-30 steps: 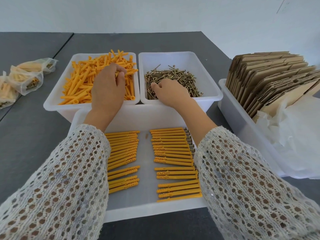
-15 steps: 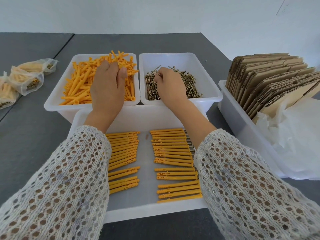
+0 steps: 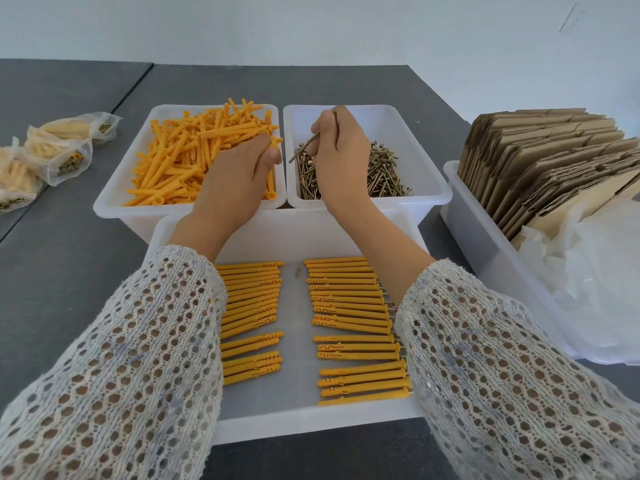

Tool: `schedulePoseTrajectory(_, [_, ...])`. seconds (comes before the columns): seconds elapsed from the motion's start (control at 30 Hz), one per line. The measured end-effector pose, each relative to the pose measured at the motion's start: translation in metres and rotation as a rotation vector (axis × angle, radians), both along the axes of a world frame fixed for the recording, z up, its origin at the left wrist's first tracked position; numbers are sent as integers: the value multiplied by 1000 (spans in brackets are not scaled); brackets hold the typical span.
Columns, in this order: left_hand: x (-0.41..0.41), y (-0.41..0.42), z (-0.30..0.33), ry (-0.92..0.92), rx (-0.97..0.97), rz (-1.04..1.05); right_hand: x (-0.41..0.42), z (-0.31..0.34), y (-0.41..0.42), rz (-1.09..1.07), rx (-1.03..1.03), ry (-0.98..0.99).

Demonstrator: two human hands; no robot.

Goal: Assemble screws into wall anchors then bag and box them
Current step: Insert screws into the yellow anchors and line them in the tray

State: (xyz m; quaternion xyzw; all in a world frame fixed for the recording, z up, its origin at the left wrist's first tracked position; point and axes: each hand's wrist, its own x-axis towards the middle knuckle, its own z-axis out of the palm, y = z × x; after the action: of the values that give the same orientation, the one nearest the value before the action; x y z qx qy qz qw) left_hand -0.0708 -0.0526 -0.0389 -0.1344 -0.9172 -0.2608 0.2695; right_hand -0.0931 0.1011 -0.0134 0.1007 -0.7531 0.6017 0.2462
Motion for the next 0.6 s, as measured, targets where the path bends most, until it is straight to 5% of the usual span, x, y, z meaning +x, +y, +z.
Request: schedulePoseTrajectory(0.6, [5, 2, 2, -28, -42, -9, 10, -8, -13, 151, 51, -41])
